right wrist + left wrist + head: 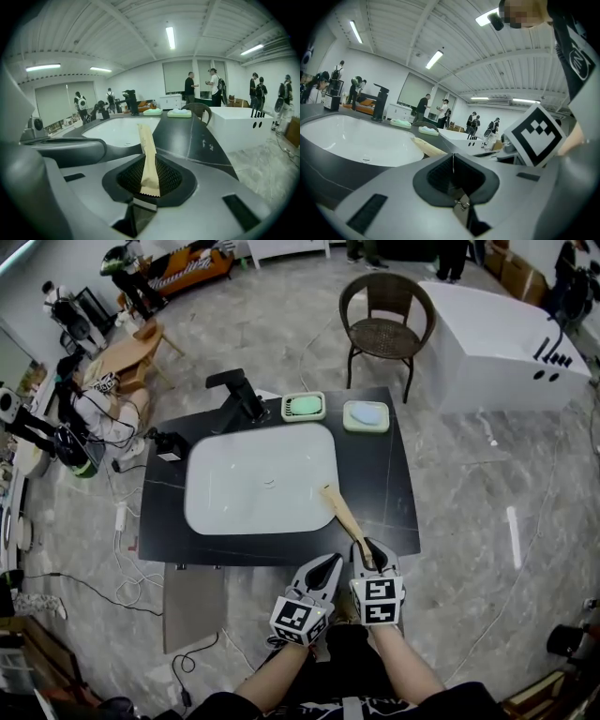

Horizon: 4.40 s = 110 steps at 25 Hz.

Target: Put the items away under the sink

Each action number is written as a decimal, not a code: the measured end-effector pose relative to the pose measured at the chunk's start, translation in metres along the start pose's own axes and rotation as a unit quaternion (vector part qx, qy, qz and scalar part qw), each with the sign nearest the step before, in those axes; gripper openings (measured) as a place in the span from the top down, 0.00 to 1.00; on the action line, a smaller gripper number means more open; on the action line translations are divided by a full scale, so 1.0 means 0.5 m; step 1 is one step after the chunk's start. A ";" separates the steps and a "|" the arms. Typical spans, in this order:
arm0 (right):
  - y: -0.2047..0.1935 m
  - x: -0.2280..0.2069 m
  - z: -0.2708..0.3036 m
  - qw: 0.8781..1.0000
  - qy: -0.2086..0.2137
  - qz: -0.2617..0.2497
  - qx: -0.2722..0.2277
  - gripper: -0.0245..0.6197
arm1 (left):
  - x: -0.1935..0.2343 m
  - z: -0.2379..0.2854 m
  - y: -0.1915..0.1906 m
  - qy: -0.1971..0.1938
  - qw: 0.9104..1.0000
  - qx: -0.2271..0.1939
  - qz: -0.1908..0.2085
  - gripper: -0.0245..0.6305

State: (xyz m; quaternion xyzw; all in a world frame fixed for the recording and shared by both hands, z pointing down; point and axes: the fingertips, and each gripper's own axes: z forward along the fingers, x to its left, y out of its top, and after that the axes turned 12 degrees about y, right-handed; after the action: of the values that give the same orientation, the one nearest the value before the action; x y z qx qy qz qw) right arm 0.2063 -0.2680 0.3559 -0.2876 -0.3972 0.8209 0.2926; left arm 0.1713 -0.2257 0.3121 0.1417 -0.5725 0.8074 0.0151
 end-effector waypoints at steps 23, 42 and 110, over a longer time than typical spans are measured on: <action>-0.107 0.615 0.067 0.980 0.180 -0.082 -0.007 0.85 | 0.306 -0.467 -0.104 0.108 0.993 -0.036 -0.043 0.95; -0.317 0.695 0.250 0.958 0.255 -0.132 0.021 0.85 | 0.500 -0.466 -0.320 0.158 0.985 -0.054 -0.046 0.95; -0.797 0.411 0.980 0.971 0.173 -0.167 0.003 0.85 | 0.964 -0.056 -0.917 0.208 0.965 -0.152 -0.043 0.95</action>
State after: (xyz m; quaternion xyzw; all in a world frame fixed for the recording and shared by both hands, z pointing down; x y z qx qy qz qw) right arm -0.1748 -0.1549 0.8879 -0.3541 -0.3808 0.6994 0.4904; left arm -0.2115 -0.1083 0.8438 -0.0094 -0.6664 0.7210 0.1900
